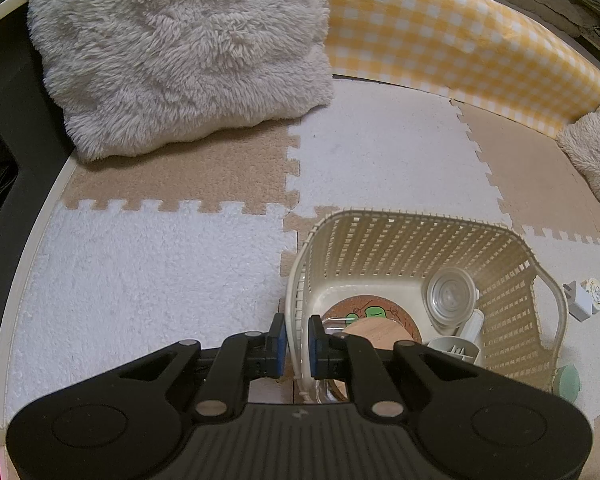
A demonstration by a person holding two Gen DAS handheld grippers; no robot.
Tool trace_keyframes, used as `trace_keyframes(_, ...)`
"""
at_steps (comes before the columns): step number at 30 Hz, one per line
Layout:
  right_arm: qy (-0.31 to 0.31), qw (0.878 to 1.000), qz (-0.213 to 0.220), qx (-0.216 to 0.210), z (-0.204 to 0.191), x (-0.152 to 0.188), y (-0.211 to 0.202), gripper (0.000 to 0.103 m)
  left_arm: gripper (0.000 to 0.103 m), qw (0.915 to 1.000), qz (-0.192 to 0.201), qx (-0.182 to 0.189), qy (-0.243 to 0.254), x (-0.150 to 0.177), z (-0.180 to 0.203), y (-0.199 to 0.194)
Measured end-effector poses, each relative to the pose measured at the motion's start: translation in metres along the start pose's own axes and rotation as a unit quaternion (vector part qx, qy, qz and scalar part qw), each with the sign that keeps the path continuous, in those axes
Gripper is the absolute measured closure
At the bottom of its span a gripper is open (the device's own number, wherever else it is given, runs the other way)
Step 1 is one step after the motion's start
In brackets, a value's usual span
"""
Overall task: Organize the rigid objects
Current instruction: 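Withdraw the right gripper and move it to the mint-green round lid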
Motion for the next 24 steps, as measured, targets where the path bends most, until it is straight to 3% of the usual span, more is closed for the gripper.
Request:
trace_keyframes(11,0.095,0.991,-0.053,0.083,0.062,0.035,0.012,0.0,0.093,1.0,0.0,0.0,0.0,0.0,-0.001,0.0)
trace_keyframes(19,0.173,0.964,-0.154,0.131,0.08,0.082,0.038,0.0,0.093,1.0,-0.001,0.0,0.001,0.0,0.0,0.0)
trace_keyframes(24,0.225,0.944,-0.212,0.119,0.083,0.11,0.052,0.001,0.093,1.0,-0.001,0.0,0.0,0.0,0.0,0.0)
Point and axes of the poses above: each gripper's, at about its wrist camera, not at the fingertips, and y roughly the way its jaws point, z to its right, x to its underside, the point moved 6 cm from there along y, roughly the way its jaws point, and after that the axes turned 11 degrees about x, right-handed, at the moved point
